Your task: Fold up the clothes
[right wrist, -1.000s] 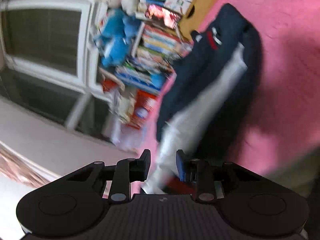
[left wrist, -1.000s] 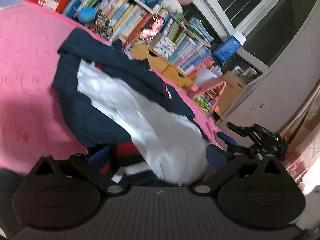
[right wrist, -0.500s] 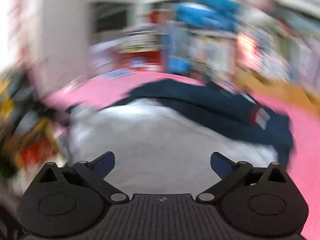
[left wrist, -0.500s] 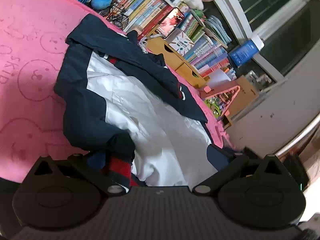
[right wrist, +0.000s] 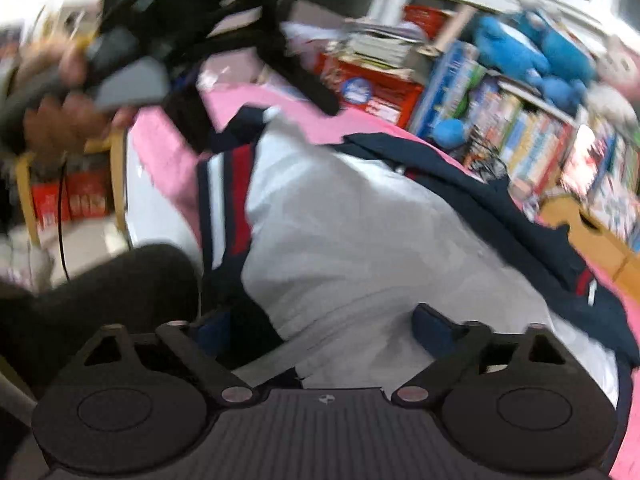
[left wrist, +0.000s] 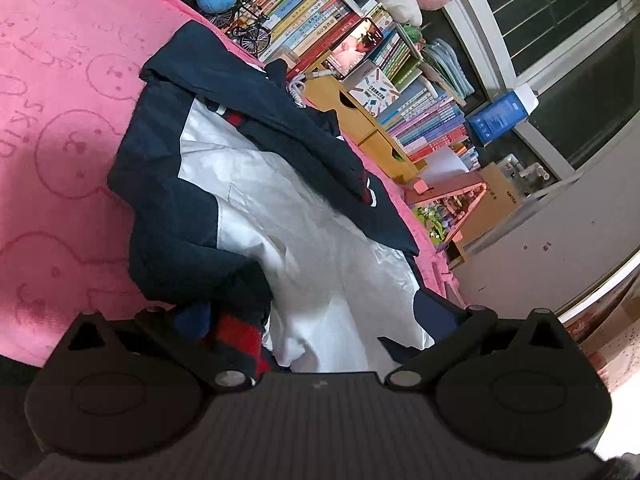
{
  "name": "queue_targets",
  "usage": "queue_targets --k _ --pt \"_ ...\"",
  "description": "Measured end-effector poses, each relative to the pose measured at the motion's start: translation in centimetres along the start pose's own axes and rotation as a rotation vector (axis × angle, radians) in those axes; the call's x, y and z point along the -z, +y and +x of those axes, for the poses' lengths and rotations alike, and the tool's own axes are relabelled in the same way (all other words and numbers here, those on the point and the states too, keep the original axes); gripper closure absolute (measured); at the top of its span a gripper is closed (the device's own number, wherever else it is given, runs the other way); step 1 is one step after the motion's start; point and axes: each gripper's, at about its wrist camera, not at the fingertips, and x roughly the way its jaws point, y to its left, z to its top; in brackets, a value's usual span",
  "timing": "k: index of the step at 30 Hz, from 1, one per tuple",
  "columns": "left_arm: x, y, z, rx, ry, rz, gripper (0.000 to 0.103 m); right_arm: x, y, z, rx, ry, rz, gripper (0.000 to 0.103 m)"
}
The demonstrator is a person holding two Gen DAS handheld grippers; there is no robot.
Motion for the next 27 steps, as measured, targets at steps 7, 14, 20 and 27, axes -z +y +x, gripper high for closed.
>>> queue_targets --k 7,14,20,27 --pt "1.4 -0.7 -0.3 -0.012 -0.003 0.068 0.000 -1.3 -2.3 -1.0 0.070 0.000 0.093 0.054" --pt "4.9 -0.2 0.0 0.085 0.014 -0.039 0.000 -3.0 -5.3 -1.0 0.073 -0.036 0.222 0.057" --pt "4.0 -1.7 1.8 0.141 0.044 -0.004 0.000 -3.6 -9.8 0.4 0.039 -0.031 0.408 0.057" --pt "0.8 -5.0 4.6 0.081 0.036 0.192 0.000 -1.1 -18.4 4.5 -0.165 0.011 0.942 0.056"
